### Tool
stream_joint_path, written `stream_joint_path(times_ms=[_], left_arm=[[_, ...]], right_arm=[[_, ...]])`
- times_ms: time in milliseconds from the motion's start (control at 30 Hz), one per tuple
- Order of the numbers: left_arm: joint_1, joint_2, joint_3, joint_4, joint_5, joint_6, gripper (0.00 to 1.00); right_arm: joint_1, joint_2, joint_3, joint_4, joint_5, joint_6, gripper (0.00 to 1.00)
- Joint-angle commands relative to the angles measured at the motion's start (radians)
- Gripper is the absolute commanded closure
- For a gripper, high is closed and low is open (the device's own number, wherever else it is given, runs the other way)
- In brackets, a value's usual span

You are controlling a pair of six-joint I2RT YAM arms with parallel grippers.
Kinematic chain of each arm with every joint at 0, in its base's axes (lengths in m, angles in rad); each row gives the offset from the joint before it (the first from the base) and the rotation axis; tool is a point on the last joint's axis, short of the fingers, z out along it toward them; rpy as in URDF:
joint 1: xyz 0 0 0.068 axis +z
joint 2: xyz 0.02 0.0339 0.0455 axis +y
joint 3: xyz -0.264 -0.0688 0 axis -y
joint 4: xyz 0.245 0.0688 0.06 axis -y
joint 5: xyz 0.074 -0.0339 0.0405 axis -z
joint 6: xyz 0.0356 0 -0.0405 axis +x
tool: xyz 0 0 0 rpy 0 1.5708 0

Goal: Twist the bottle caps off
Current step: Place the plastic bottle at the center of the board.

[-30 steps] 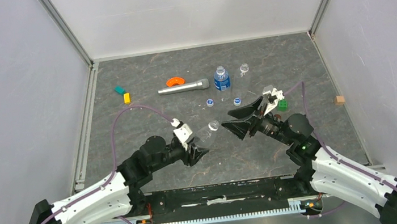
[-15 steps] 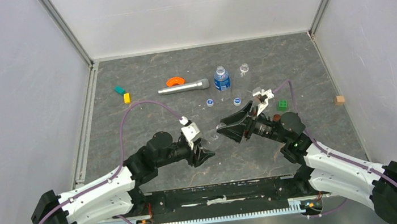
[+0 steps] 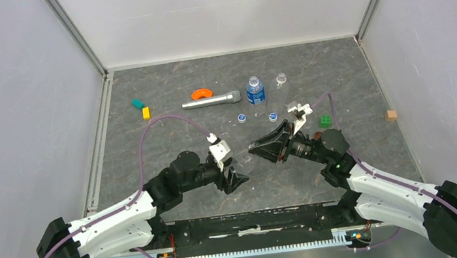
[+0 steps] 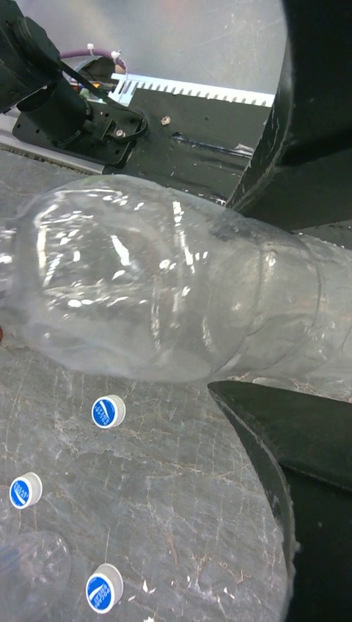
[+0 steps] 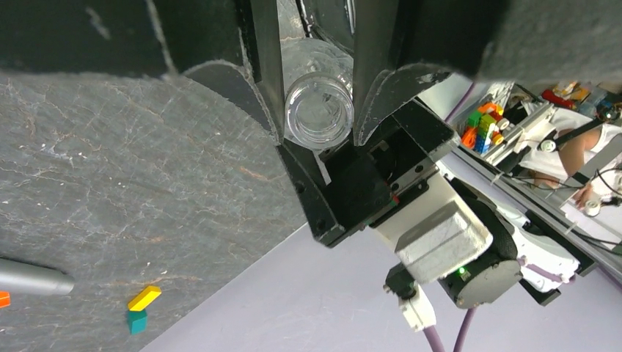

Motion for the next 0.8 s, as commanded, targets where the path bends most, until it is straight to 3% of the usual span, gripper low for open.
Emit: stream_joint_path(times_ms=[0, 100, 133, 167, 467, 767], left_arm=[[-0.001, -0.006, 0.046, 0.059, -0.035, -0.026, 0.22], [0.000, -0.009, 0.043, 0.053, -0.051, -0.029, 0.14], [0.000, -0.013, 0.045, 0.045, -0.057, -0.031, 0.03], [0.000, -0.016, 0.046, 0.034, -0.059, -0.032, 0.00], [-0.001, -0.095, 0.035, -0.058, -0.214, -0.025, 0.00], [0.000, -0.251, -0.009, -0.121, -0.576, -0.096, 0.00]], right_arm=[[0.008, 0.011, -0.002, 0.003, -0.025, -0.046, 0.93], [0.010, 0.008, 0.005, -0.026, -0.016, -0.065, 0.98], [0.009, 0.003, 0.004, -0.037, -0.005, -0.073, 0.99], [0.010, -0.001, 0.004, -0.050, 0.006, -0.083, 1.00], [0.017, 0.000, 0.115, -0.345, 0.187, -0.278, 1.00], [0.065, 0.069, 0.245, -0.469, 0.390, -0.456, 1.00]])
